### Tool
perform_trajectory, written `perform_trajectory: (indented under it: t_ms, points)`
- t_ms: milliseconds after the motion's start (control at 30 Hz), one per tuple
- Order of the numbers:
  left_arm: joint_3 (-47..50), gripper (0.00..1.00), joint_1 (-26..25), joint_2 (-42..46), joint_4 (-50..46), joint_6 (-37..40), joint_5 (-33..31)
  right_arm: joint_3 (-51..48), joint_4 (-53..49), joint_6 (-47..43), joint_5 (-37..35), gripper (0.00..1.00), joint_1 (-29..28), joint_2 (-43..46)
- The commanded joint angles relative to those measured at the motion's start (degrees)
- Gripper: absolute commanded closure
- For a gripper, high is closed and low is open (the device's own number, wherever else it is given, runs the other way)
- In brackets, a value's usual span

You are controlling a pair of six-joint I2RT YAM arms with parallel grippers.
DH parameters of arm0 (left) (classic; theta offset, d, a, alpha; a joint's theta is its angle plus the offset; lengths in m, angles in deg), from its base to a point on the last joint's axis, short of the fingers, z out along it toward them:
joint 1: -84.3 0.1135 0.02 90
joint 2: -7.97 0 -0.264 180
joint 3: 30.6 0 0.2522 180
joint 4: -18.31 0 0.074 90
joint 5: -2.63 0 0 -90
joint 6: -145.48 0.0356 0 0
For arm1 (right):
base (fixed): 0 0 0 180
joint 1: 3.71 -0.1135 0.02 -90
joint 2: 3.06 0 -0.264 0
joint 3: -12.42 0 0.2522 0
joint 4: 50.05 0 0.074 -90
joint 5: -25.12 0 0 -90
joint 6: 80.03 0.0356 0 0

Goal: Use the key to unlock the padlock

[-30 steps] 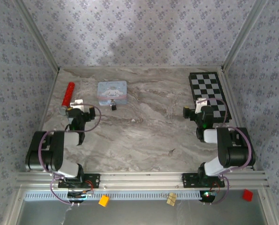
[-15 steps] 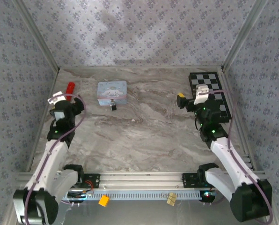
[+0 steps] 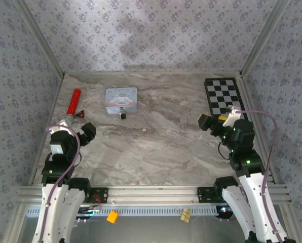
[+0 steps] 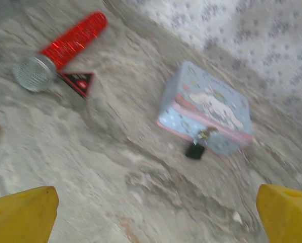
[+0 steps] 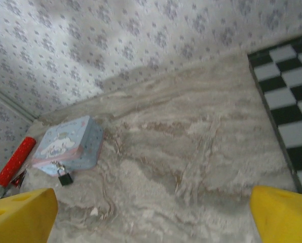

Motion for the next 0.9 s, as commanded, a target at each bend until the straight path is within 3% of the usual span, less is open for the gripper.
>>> perform_trajectory:
  t_ms: [0,167,467,700,867]
  points:
    - [2.1,0.00,-0.1,-2.7,2.5,-1.6,11.1,0.3,-7.9,4.4,1.3,0.01,-1.2,-2.5]
    - [4.7,0.00,-2.6,-4.7,5.4,-3.0,12.5,1.4,-11.2,6.5,-6.2,0.01,-7.9,-5.6]
    - [8.1,0.00,-7.1,-3.4,7.5,-1.0,11.8,6.3,-16.4,13.1,-23.3,0.01,-24.9,-16.6]
    - [8.5,0.00,-13.0,-6.4,9.4,2.0,10.9,12.1,-20.9,18.2,-31.9,0.02,-36.2,-26.8]
    - [8.9,0.00,-17.5,-8.2,9.1,2.6,8.4,14.3,-23.9,23.3,-33.0,0.03,-41.3,-31.5]
